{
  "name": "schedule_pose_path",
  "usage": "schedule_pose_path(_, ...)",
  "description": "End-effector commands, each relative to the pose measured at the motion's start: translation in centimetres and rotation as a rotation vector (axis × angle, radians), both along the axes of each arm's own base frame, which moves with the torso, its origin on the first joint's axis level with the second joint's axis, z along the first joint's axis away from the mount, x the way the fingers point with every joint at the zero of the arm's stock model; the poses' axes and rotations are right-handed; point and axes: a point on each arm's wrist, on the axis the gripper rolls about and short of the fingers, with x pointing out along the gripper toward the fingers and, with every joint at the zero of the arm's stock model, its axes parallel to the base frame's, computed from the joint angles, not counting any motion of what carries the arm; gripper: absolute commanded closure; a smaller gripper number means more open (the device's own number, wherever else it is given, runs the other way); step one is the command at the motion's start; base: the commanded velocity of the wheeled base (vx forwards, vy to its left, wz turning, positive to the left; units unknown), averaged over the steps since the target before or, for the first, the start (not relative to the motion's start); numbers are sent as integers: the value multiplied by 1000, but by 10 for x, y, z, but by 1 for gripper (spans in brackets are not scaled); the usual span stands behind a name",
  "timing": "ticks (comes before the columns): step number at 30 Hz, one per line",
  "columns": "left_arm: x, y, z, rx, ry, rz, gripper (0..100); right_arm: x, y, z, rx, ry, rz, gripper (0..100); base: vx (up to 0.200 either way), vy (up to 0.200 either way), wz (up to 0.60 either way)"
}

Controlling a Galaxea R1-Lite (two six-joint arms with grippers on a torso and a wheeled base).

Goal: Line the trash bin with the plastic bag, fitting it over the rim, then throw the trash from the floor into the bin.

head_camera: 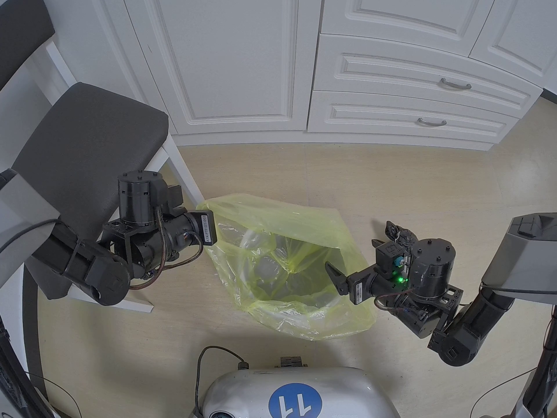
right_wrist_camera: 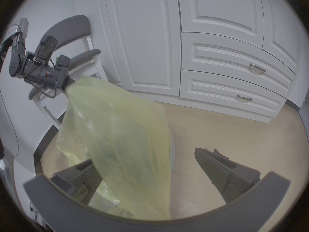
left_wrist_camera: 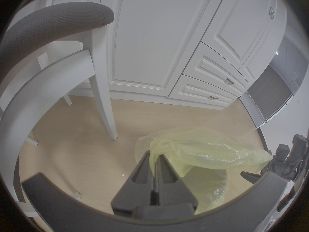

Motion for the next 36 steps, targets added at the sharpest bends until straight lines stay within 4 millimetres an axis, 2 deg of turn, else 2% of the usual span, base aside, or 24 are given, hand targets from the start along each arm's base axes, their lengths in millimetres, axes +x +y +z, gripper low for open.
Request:
schedule_pose_path(1,2,2,-2,1,4,9,100,-3,2,5,13,-14,5,0,0,0,0)
schedule_pose_path(3,5,5,-4,2,9,17,100,-3,2,8,22,-30,5,0,0,0,0)
schedule_pose_path(4,7,4,-6,4,11,20,100,-4,2,10,29,-40,8,100,0,0,0)
schedule_pose_path(7,14,4,-12,7,20,31,100,-7,5,12,38,-52,19,100,0,0,0)
schedule_pose_path(14,21,3,-14,4,17,39,100,6,5,-2,19,-30,-4,100,0,0,0)
schedule_pose_path(19,27,-2,-11,-79,5,49,100,33,10,-9,41,-69,-105,100,0,0,0)
schedule_pose_path(21,27,-3,-13,-80,8,43,100,37,11,-10,48,-80,-117,100,0,0,0)
schedule_pose_path(24,30,-9,-25,-75,27,31,100,53,17,-14,94,-139,-141,100,0,0,0)
schedule_pose_path(33,33,-12,-35,-84,30,34,100,75,26,-3,214,-212,-199,100,0,0,0)
schedule_pose_path(34,32,-12,-34,-83,33,34,0,75,26,-2,215,-213,-199,100,0,0,0)
schedule_pose_path(36,27,-10,-31,-76,30,32,0,74,25,-2,213,-210,-199,100,0,0,0)
